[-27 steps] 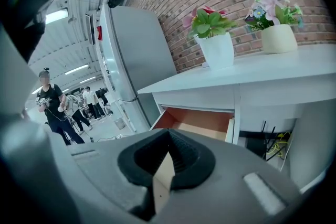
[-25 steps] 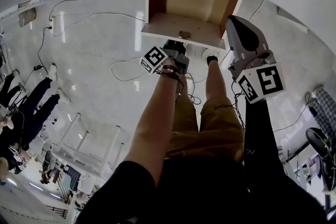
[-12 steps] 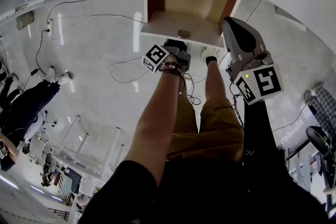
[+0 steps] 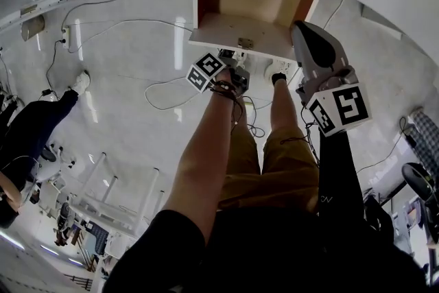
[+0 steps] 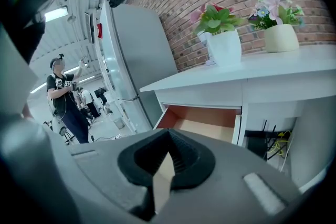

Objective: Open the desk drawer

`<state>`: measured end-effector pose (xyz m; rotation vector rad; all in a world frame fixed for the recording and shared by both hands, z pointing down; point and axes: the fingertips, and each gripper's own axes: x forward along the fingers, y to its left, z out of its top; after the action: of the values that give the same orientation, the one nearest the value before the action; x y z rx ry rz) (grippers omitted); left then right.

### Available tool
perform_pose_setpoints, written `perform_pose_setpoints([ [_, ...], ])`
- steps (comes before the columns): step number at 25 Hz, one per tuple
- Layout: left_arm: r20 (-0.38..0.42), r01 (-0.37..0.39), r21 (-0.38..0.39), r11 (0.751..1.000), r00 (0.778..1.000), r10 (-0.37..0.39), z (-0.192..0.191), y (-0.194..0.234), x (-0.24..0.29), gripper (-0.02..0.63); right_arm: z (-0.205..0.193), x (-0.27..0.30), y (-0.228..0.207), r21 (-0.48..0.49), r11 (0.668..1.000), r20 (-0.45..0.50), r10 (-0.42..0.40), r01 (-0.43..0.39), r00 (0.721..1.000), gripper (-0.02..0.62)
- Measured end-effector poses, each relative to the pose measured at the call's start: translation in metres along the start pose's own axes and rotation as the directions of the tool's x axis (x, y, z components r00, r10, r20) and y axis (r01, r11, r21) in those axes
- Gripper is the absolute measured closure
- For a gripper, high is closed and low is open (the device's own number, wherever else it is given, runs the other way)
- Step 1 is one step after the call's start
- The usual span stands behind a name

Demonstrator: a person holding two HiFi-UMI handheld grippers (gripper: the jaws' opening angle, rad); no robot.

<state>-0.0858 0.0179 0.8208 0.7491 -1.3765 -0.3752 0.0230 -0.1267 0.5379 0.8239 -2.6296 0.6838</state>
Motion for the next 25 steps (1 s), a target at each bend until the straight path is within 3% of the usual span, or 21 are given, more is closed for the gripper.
perform_pose_setpoints([
  [8, -0.089, 0.015, 0.066, 0.998, 0.996, -0.009, 0.002, -0.004, -0.012, 0.164, 0.004, 0.008, 0.024, -0.005, 1.0, 0.011, -0.011, 0.011, 1.0, 0.595],
  [17, -0.165, 0.002, 0.114, 0.994, 0.986, 0.017, 0.008, 0.001, -0.055, 0.164, 0.037, 0.01, 0.048, -0.029, 0.998, 0.046, -0.059, 0.06, 0.997, 0.595],
  [22, -0.23, 0.013, 0.2, 0.98, 0.973, 0.034, 0.013, -0.012, -0.086, 0.164, 0.046, -0.008, 0.06, -0.076, 0.993, 0.004, -0.093, 0.093, 0.996, 0.595],
  [25, -0.273, 0.064, 0.301, 0.952, 0.962, 0.021, 0.011, -0.037, -0.111, 0.164, 0.061, -0.027, 0.066, -0.044, 0.991, 0.02, -0.122, 0.123, 0.992, 0.595],
])
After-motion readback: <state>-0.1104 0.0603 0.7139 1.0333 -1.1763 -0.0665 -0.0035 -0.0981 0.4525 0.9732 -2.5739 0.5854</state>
